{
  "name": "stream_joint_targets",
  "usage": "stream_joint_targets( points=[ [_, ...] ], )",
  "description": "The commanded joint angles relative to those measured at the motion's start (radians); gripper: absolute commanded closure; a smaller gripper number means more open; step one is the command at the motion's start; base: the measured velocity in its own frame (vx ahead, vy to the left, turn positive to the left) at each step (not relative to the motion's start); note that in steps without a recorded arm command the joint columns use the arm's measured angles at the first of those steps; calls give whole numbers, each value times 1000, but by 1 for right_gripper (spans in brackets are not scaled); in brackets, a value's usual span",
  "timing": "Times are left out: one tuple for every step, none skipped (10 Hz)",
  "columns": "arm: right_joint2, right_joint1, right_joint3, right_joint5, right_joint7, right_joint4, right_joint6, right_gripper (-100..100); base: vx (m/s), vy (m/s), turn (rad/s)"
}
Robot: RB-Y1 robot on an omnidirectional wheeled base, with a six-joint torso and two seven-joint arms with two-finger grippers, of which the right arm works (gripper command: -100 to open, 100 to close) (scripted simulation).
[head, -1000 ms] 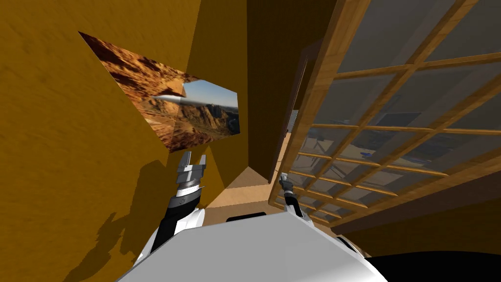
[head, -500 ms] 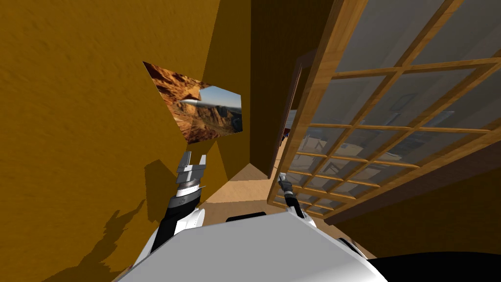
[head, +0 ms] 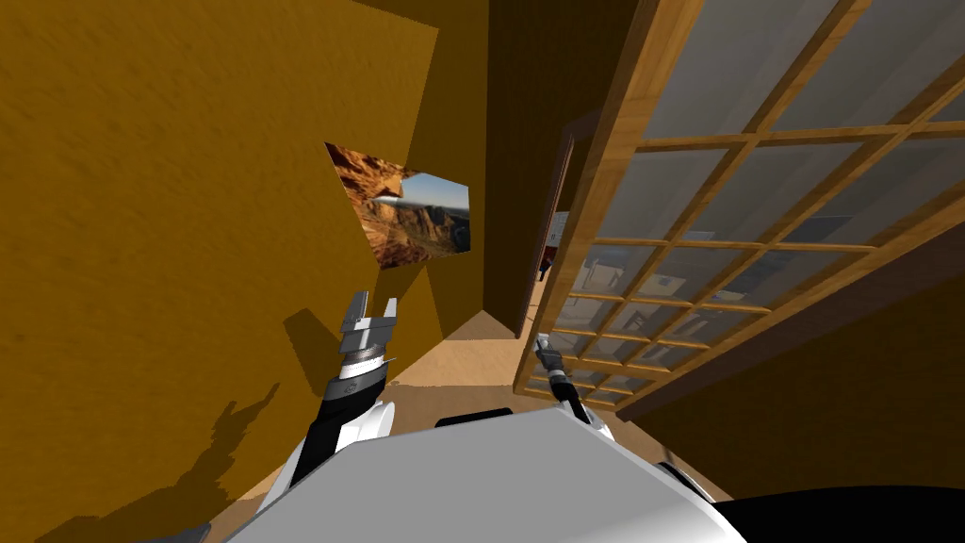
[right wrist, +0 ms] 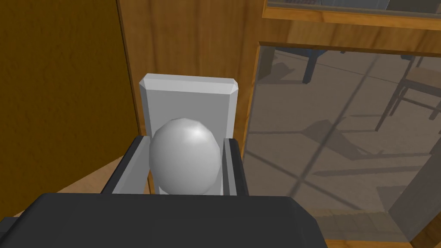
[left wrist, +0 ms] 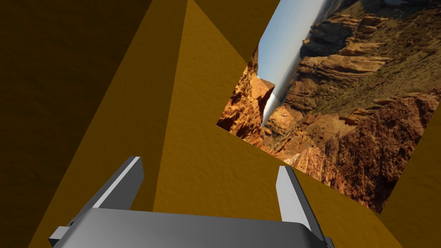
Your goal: Pull the door open
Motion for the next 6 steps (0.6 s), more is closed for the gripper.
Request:
stream_joint_targets(
  points=[
    [-12,12,20,15,-25,-3,-17,100,-223,-19,63],
    [-20,19,32,24,-39,-6,-26,100,-223,-27,59],
    [-29,26,44,32,-54,-9,-34,100,-216,-18,72],
    [-37,32,55,41,-68,-12,-43,100,-224,-7,58],
    [-45,38,65,48,-80,-15,-50,100,-204,-49,53],
    [-53,44,76,56,-94,-18,-58,100,-191,-51,67]
  ],
)
